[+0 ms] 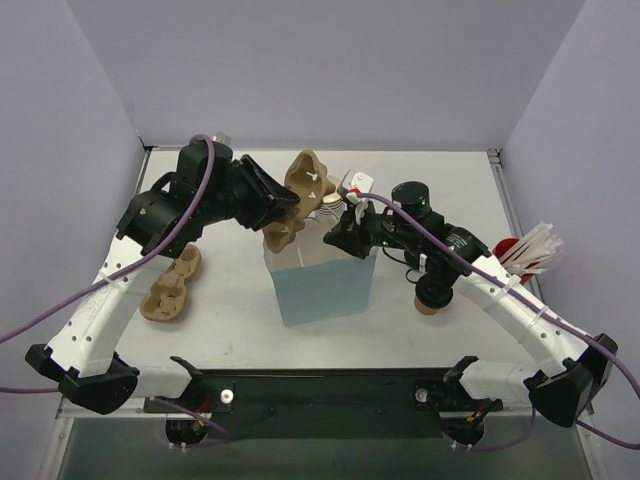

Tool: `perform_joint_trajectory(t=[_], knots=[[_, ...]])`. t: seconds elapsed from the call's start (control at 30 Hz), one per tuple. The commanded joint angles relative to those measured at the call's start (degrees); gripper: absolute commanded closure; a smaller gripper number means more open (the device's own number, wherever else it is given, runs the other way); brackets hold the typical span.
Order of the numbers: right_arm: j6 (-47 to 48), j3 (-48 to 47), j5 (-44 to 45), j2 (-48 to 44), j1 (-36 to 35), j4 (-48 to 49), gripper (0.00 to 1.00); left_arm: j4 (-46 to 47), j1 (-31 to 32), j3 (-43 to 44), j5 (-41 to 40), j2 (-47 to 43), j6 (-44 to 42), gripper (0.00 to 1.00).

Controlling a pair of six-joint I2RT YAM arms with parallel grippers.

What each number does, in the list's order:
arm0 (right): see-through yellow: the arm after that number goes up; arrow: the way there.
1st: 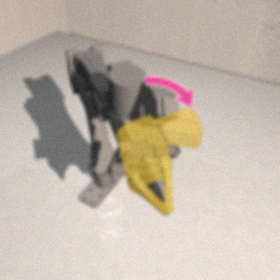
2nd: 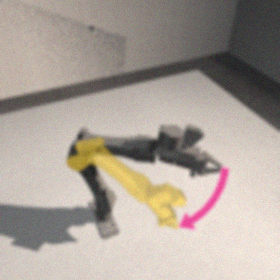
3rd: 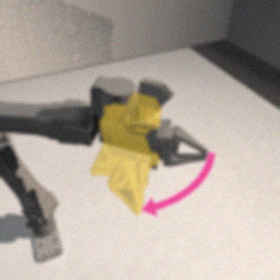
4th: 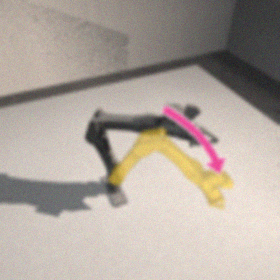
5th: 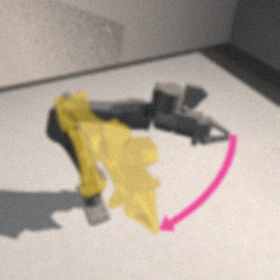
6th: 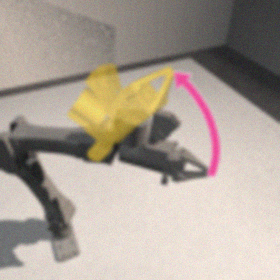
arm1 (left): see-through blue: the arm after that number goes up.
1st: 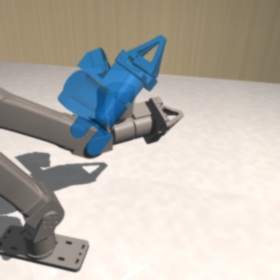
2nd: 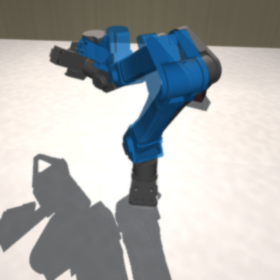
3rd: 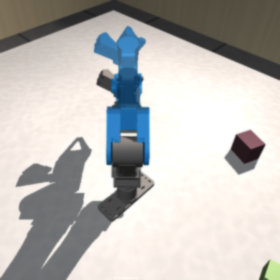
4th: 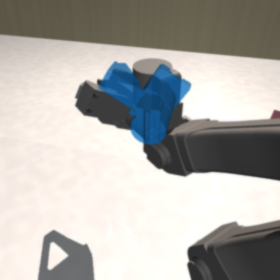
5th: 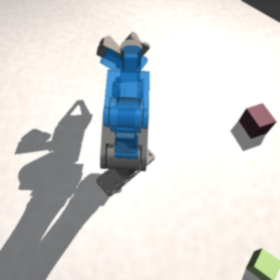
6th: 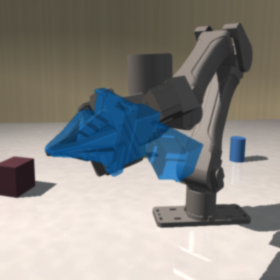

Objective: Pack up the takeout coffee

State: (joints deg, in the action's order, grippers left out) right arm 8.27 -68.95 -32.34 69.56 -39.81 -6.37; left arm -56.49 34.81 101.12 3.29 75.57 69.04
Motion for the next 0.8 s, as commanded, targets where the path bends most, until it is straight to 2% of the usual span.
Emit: perform_joint_trajectory(t=[0.0,0.33,0.57,0.67,0.77], knots=[[3.0,3.6,-0.9,-4.4,-0.4,5.2,1.00,4.9,1.2,-3.3,-0.3,-3.0,8.1,0.66],[4.0,6.7,0.3,-7.2,-0.2,5.9,1.00,8.9,4.0,-9.8,-0.2,-5.5,13.0,0.66],[4.0,7.5,0.3,-8.1,-0.2,6.0,1.00,4.5,4.3,-9.2,-2.8,-5.2,10.9,0.66],[4.4,8.5,-2.2,-9.3,-0.4,5.9,1.00,2.8,4.4,-9.2,-3.3,-4.6,10.3,0.66],[4.8,11.4,-2.9,-11.7,-0.5,9.0,1.00,1.6,4.5,-9.5,-4.6,-4.5,10.0,0.66]])
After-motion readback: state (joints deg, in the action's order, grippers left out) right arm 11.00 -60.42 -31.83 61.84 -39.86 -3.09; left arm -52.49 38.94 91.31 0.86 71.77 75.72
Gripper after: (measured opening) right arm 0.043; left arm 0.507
